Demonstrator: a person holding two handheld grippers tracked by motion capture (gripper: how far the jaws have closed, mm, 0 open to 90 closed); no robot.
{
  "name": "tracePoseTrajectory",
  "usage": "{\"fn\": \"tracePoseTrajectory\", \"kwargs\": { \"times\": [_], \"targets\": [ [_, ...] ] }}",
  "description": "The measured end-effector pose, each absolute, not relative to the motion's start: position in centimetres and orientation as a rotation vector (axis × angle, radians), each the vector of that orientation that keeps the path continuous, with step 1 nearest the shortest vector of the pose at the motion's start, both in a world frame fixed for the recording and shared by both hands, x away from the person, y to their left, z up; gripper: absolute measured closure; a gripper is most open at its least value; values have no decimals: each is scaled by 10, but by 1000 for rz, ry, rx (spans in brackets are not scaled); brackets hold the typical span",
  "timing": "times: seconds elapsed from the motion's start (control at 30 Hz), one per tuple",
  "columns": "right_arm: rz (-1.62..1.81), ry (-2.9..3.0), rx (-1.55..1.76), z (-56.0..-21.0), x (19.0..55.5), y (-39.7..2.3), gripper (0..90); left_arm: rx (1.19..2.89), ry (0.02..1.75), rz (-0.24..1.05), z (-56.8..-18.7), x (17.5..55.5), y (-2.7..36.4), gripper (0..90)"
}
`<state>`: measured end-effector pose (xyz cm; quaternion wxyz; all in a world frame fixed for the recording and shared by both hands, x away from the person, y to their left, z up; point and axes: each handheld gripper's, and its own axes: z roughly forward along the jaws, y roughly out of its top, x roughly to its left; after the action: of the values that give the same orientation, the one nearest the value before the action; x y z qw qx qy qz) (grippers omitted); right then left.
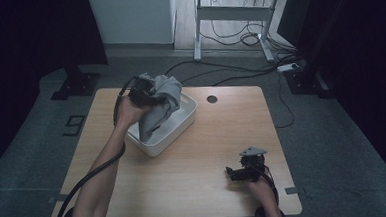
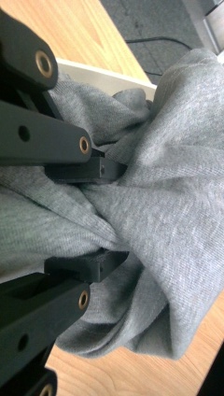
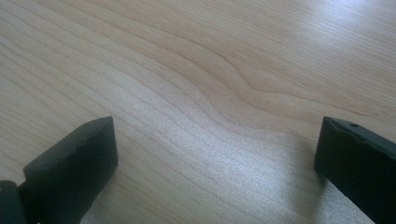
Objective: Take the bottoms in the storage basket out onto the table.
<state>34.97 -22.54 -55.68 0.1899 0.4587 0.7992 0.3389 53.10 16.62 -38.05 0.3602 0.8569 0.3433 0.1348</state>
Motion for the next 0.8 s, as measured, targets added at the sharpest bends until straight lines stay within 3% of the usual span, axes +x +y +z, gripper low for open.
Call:
{"fn": "tracePoseTrajectory", "kwargs": {
  "times": [0.8],
  "targets": [
    [954,2244,1293,-557,350,-225,0,2171,740,394,-315,487,157,636]
  ]
}}
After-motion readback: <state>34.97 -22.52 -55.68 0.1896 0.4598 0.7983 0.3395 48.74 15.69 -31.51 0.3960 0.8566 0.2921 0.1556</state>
